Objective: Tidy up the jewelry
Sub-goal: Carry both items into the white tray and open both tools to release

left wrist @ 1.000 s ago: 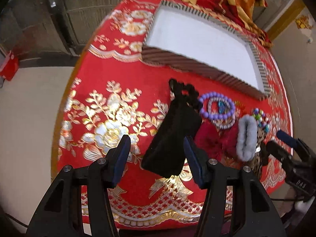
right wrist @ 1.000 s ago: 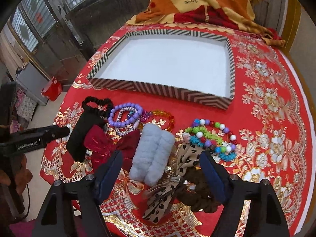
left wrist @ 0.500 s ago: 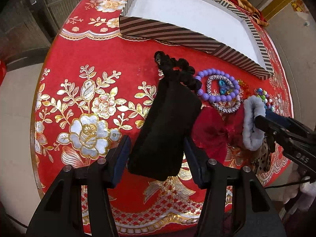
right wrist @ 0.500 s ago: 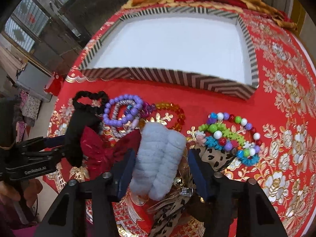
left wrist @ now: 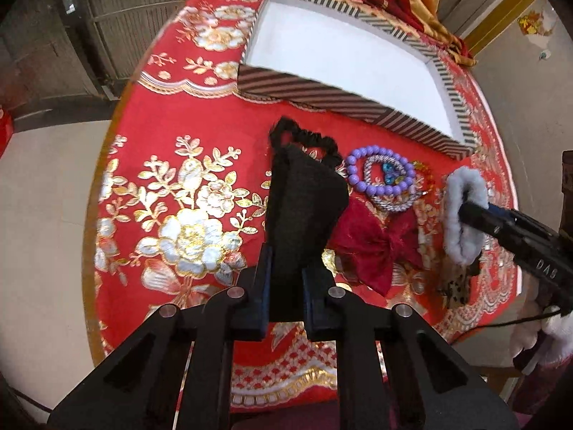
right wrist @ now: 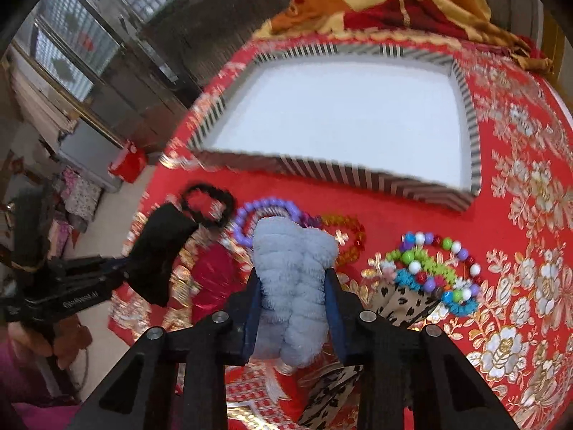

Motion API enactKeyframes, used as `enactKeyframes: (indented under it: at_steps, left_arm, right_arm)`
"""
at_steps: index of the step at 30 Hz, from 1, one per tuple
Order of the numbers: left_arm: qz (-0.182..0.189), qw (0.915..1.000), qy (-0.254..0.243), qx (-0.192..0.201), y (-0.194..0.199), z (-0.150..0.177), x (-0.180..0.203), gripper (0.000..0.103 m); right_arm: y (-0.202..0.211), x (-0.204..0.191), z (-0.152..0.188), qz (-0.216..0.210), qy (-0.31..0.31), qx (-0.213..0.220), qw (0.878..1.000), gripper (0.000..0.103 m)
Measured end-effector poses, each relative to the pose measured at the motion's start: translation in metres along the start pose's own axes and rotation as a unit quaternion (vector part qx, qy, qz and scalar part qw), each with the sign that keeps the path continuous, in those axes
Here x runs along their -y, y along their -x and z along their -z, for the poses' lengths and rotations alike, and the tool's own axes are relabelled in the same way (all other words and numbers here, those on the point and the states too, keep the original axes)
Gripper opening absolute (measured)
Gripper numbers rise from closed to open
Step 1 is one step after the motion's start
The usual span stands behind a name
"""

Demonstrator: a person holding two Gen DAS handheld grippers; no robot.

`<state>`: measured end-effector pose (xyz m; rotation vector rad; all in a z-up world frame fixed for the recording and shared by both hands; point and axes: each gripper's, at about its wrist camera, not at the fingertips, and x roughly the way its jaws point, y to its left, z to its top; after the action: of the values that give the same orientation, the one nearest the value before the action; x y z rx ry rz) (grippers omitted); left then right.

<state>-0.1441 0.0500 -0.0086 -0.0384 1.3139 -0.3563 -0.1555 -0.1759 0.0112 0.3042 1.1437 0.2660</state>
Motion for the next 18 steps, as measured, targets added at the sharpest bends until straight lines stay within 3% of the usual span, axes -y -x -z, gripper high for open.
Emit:
enactKeyframes:
  at_steps: [9, 18]
  left_arm:
    - [0.023, 0.9995, -0.005, 0.022, 0.042, -0.004, 0.000, 0.012]
    - [0.001, 0.9979, -0.016, 0.063, 0.049, -0.056, 0.014, 0.012]
  right_arm:
    - [0.035, 0.001, -0.021, -0.012, -0.002, 0.042, 0.999, 0.032]
    - [0.034, 0.002, -0.058, 0.014, -0.002, 0.060, 0.998, 0.032]
